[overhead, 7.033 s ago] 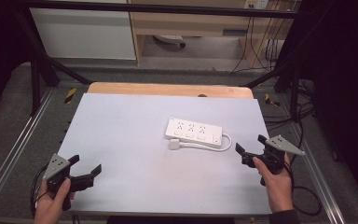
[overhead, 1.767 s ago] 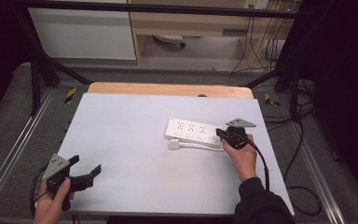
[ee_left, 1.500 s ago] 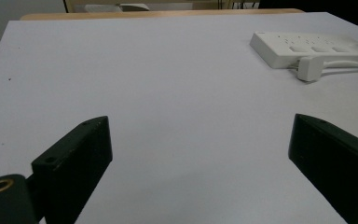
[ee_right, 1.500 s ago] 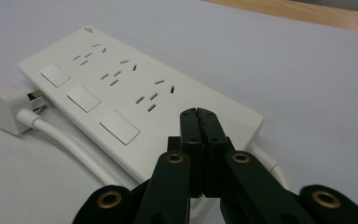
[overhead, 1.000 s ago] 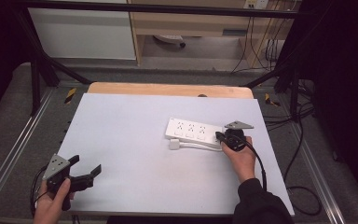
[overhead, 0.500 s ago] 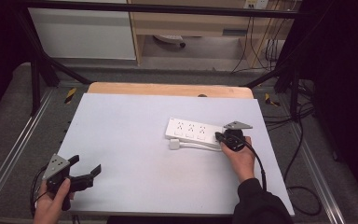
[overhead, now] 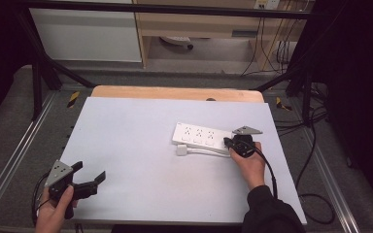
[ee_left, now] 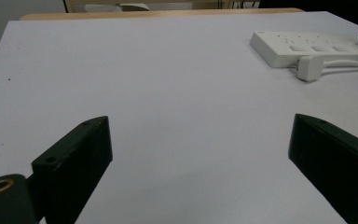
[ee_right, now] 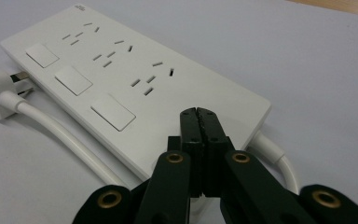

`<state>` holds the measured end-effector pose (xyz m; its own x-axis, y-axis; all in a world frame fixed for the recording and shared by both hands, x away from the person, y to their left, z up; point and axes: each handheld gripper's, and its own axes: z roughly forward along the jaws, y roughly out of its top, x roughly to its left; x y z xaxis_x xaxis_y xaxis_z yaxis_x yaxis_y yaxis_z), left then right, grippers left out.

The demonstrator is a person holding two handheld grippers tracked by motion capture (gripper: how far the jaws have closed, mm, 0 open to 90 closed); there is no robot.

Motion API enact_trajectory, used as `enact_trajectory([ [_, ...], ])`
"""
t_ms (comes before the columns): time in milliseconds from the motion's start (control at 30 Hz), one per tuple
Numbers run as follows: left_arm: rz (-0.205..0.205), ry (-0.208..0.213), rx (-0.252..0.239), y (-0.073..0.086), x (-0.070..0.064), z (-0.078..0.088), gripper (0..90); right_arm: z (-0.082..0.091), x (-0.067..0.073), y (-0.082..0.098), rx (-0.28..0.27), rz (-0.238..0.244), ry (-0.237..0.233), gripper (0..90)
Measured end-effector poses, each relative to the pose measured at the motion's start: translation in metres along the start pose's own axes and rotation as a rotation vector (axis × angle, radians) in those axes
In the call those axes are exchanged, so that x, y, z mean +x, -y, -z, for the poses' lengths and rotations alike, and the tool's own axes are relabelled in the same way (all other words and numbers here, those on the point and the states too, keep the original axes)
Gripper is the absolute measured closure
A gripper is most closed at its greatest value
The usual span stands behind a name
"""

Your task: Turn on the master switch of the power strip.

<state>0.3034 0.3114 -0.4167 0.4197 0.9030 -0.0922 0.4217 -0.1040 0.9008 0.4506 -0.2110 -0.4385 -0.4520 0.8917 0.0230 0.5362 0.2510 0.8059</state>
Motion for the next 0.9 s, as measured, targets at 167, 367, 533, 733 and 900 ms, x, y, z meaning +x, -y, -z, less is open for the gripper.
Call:
enact_trajectory([
  [167, 0.000, 0.000, 0.001, 0.0000, -0.0001, -0.0001, 6.1, -0.0007, 0.0007, 0.0002, 0.007, -0.002, 0.006, 90.0],
  [367, -0.002, 0.000, 0.001, 0.0000, -0.0001, -0.0001, 6.1, -0.0007, 0.0008, 0.0005, 0.005, -0.003, 0.005, 90.0],
  [533, 0.004, -0.001, -0.004, -0.0002, -0.0001, -0.0002, 6.1, -0.0006, 0.0014, 0.0008, 0.002, -0.003, 0.008, 90.0],
  [733, -0.003, -0.003, 0.000, -0.0002, -0.0003, 0.0000, 6.1, -0.0008, 0.0017, 0.0011, 0.000, 0.002, 0.013, 90.0],
  [900, -0.002, -0.002, -0.001, -0.0001, -0.0003, -0.0001, 6.1, -0.0008, 0.0017, 0.0014, -0.002, 0.002, 0.012, 90.0],
])
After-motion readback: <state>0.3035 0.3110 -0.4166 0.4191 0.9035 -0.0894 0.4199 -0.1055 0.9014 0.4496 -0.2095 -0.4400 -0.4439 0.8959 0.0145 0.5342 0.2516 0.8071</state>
